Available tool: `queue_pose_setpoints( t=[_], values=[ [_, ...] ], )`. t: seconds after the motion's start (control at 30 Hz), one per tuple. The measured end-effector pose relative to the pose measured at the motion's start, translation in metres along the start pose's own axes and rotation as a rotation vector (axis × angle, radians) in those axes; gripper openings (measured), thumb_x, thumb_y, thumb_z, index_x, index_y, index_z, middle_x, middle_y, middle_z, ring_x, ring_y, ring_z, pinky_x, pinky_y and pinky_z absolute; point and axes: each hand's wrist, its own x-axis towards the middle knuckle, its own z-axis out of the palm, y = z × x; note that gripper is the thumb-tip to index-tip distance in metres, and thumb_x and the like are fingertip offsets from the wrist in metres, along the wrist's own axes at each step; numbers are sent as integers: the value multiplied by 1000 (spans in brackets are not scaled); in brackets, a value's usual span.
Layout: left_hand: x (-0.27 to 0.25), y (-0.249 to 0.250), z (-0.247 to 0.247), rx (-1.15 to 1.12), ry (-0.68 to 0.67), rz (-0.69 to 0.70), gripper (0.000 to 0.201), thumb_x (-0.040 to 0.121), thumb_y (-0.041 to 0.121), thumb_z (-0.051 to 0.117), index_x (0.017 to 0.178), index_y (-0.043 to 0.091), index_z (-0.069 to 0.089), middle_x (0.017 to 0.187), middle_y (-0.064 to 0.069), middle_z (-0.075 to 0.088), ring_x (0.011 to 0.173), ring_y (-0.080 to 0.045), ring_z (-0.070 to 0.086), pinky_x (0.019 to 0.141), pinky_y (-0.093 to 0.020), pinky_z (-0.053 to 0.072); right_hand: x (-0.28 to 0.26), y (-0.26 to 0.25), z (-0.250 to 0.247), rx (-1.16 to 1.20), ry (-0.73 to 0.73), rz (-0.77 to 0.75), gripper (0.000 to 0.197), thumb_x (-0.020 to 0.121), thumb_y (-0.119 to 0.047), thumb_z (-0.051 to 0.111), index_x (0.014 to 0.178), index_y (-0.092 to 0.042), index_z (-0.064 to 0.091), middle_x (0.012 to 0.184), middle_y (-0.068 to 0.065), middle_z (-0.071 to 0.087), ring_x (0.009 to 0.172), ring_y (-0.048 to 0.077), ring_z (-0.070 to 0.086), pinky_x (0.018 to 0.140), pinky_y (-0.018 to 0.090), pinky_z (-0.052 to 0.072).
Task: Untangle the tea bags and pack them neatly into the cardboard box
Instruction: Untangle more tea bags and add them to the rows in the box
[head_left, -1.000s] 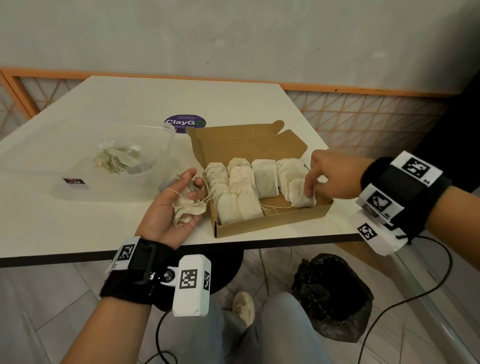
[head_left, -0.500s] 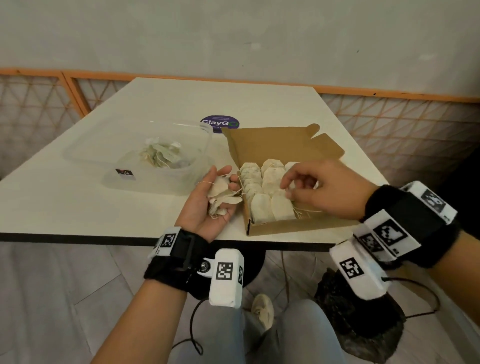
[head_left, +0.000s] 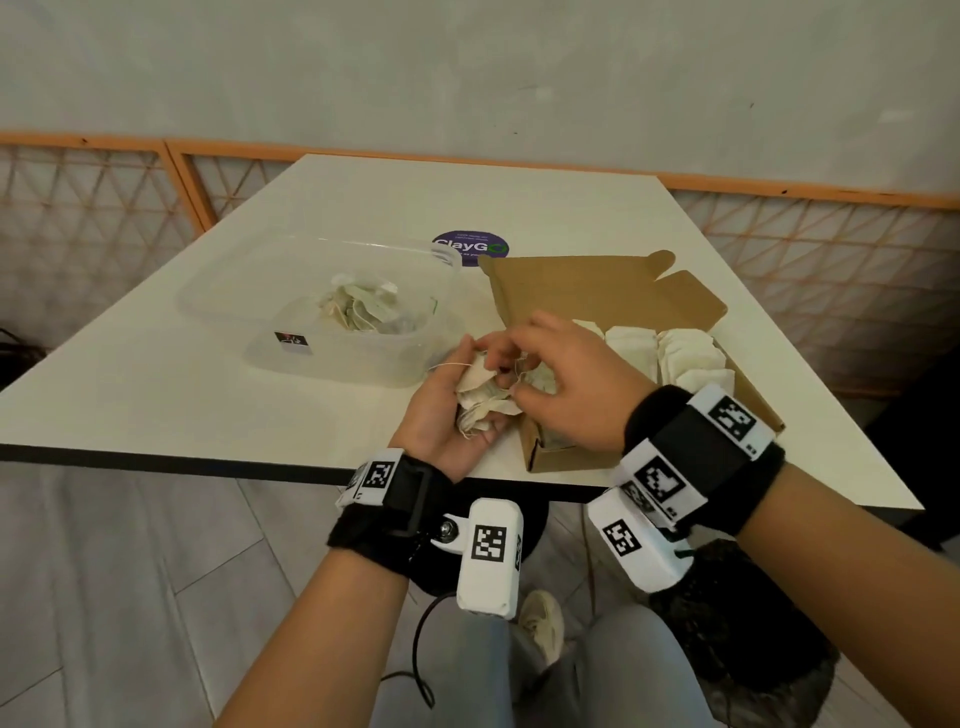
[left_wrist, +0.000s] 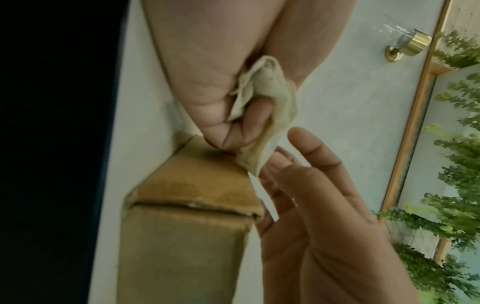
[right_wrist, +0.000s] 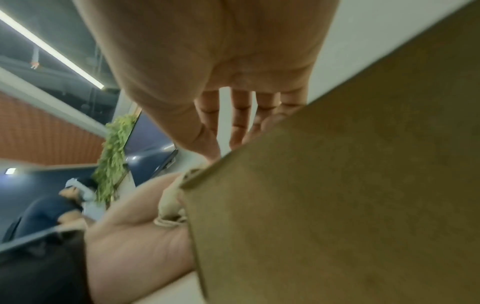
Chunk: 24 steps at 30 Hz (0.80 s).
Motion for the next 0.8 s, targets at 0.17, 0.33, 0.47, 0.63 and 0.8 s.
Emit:
queue_pose_setpoints(
  t=[0.17,0.33,0.47,0.63,0.8],
  values=[
    [-4,1,5,13,-63,3,36,96,37,42,90,8,62,75,-6,63,58,-13,62,46,-19,49,10,3,6,-162,-14,-75,22,82,-16,65,104,-16,68,97,1,48,94,19,48,82,36,42],
    [-2,-1,3,20,-106,25,41,84,54,51,93,16,64,76,0,49,60,-8,48,57,-23,42,16,1,-5,17,101,18,14,87,-18,62,97,-12,69,88,-6,52,82,4,49,72,17,35],
    [-1,2,2,-26,-127,13,40,88,54,46,98,16,56,73,1,45,49,-5,42,39,-14,35,10,8,-35,356,188,278,4,89,-18,59,88,-21,62,88,-5,64,77,3,59,79,24,49],
    [2,2,-2,-77,-103,49,23,87,36,53,94,14,58,69,2,47,47,-4,41,40,-14,25,-6,22,-67,571,149,297,19,85,2,59,78,-16,57,71,1,66,63,8,63,61,19,54],
    [1,1,-2,-89,-109,52,21,85,33,54,93,15,59,70,2,49,49,-4,41,45,-13,24,-20,38,-50,500,-295,440,10,84,2,60,87,-8,58,74,10,66,59,8,62,57,16,51]
  ],
)
